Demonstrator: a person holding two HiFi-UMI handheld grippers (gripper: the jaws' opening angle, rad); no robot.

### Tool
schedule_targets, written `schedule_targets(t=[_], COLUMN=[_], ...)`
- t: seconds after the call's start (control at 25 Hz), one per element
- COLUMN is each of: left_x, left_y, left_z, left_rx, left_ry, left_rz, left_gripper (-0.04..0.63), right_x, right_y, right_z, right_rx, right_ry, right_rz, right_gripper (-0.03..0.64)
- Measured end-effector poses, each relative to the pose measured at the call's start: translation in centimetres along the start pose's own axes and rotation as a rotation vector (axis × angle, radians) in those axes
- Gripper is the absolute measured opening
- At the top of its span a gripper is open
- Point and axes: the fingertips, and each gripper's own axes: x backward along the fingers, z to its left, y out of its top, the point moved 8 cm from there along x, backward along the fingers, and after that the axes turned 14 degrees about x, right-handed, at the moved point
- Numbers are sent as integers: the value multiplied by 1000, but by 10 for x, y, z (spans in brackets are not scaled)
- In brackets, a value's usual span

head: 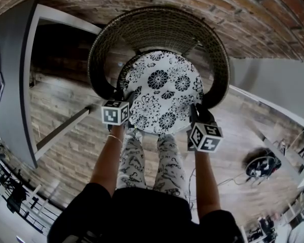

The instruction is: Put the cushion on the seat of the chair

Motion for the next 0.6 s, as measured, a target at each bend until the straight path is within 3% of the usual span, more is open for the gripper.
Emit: schedule_targets(t=[0.6], left_x=[26], left_y=[-4], left_z=[1], left_rx=[0], left_ry=[2], left_rz=[-94], left_gripper=[137], right_x=[10], right_y=[-2], right_z=[17], right_rx=[0], right_ry=[3], right_rz=[-16], right_gripper=[78])
